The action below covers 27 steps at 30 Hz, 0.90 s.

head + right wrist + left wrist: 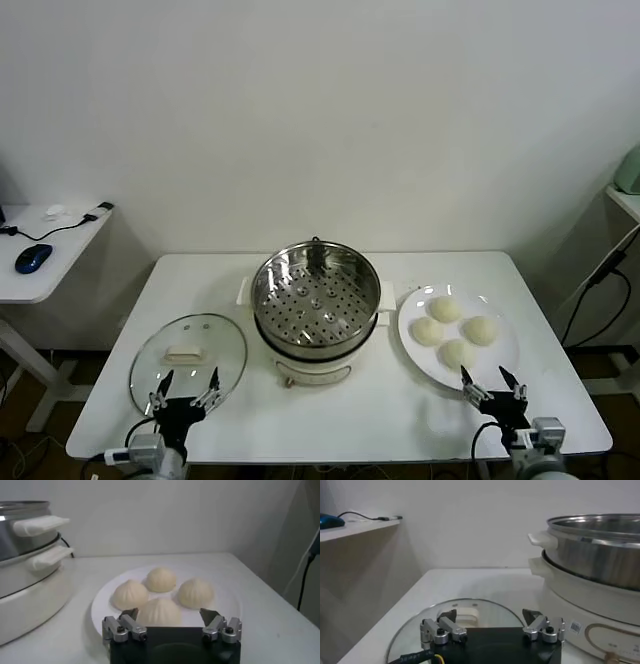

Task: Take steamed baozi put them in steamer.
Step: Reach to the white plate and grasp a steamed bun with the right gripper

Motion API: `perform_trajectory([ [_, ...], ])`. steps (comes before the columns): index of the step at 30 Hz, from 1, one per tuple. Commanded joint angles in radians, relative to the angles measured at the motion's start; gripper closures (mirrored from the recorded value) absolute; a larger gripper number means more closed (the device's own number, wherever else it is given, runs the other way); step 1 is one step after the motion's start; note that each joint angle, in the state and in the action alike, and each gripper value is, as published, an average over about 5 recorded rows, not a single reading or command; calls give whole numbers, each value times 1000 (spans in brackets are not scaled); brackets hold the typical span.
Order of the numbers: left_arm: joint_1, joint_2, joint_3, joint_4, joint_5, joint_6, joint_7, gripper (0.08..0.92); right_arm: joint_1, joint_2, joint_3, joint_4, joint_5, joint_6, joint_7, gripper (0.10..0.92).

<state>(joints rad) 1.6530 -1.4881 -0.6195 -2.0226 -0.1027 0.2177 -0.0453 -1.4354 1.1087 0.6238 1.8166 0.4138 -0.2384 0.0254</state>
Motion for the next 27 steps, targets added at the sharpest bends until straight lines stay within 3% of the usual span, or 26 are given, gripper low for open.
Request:
perform_trajectory([
  [1,2,8,2,2,-10,-3,-1,177,410,-210,-96,-162,-24,-100,-9,203],
  [4,4,11,4,1,-13,-7,-1,177,600,-318,-246,-299,-83,-102,-129,203],
  [9,4,16,7,2,-15,-10,-1,177,985,-535,-698,-515,-249,-61,-578,203],
  [13,3,13,7,3,-13,-11,0,177,1297,-601,-1067,-634,-337,109,-964,203],
  [17,5,10,4,6,-14,-14,1,177,1604,-575,-1432,-765,-381,322,-1222,203],
  [21,7,9,4,11,-17,-18,1,177,1855,-470,-1757,-899,-411,410,-1350,203],
  [27,3,8,3,21,-26,-25,1,177,1892,-291,-1908,-1054,-361,391,-1345,203],
])
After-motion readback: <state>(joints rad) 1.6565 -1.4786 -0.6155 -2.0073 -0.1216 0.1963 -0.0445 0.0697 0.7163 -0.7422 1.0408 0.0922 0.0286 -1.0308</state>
